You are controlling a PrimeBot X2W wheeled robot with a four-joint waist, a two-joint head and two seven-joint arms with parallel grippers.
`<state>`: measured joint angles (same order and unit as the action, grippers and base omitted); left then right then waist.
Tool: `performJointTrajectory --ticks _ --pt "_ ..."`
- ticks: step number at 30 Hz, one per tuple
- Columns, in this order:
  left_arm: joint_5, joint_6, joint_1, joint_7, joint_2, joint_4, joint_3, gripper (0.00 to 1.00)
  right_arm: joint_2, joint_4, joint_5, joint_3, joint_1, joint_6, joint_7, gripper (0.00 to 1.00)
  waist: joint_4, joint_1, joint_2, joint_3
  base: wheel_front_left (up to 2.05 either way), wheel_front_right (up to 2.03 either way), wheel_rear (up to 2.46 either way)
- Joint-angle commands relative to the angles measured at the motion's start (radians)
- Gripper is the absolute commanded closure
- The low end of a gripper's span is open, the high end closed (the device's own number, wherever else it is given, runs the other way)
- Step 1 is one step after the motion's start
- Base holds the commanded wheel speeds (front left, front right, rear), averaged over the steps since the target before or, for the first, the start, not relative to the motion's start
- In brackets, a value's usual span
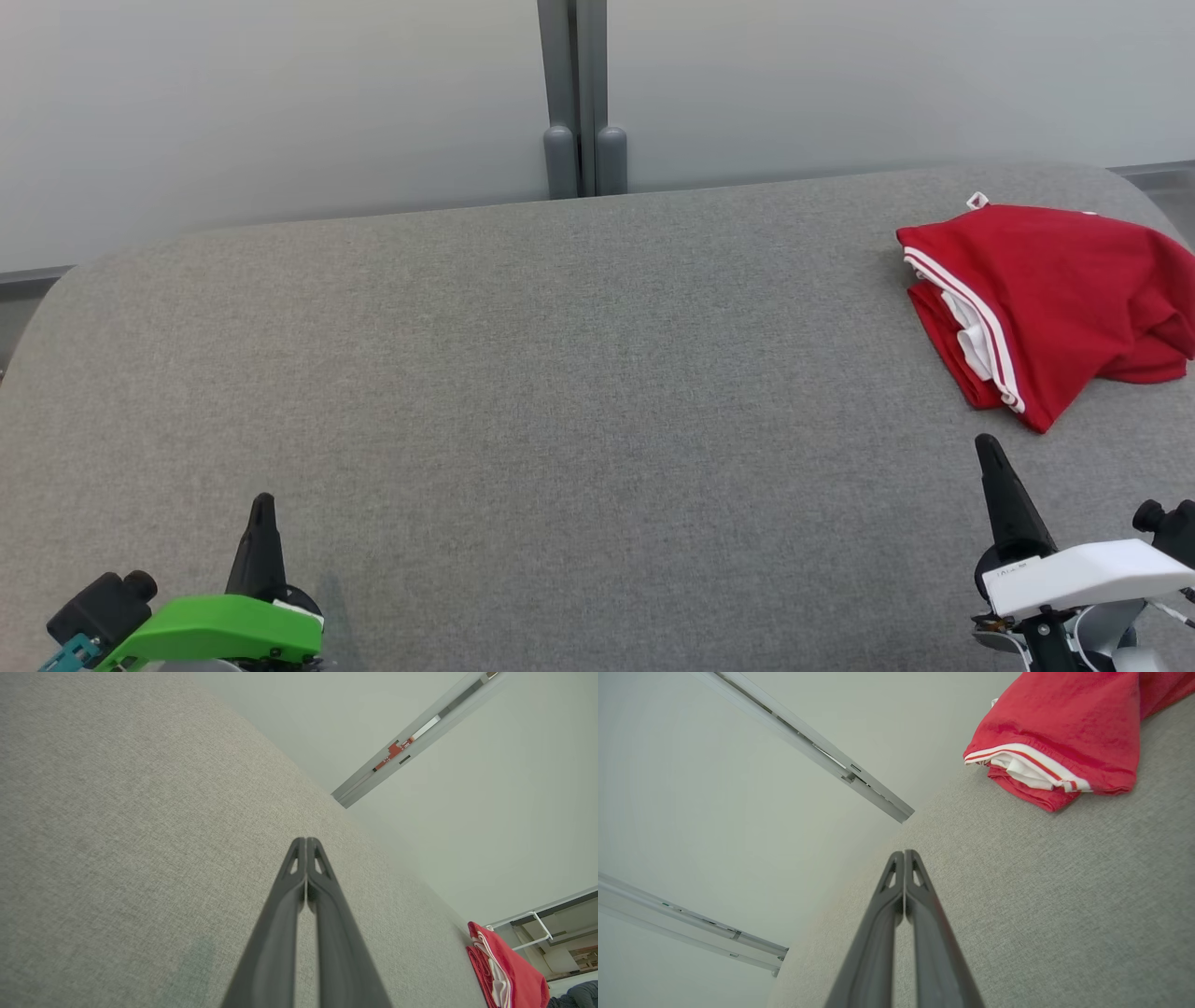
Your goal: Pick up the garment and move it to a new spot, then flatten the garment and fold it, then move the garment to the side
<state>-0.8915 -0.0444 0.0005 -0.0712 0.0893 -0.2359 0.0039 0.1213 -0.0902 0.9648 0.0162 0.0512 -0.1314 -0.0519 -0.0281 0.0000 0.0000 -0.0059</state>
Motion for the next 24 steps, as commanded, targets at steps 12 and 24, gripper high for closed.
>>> performJointTrajectory --ticks 12,24 --pt "-0.163 -0.024 -0.048 0.041 -0.005 0.005 0.03 1.0 -0.006 -0.026 0.153 0.015 -0.052 0.001 0.031 1.0 0.004 0.0 0.0 0.001 0.0 0.0 0.0" --pt "-0.287 -0.038 -0.064 0.073 -0.013 0.002 0.049 1.0 -0.015 -0.054 0.269 0.026 -0.076 0.001 0.055 1.0 0.009 0.0 0.0 0.003 0.0 0.0 0.0"
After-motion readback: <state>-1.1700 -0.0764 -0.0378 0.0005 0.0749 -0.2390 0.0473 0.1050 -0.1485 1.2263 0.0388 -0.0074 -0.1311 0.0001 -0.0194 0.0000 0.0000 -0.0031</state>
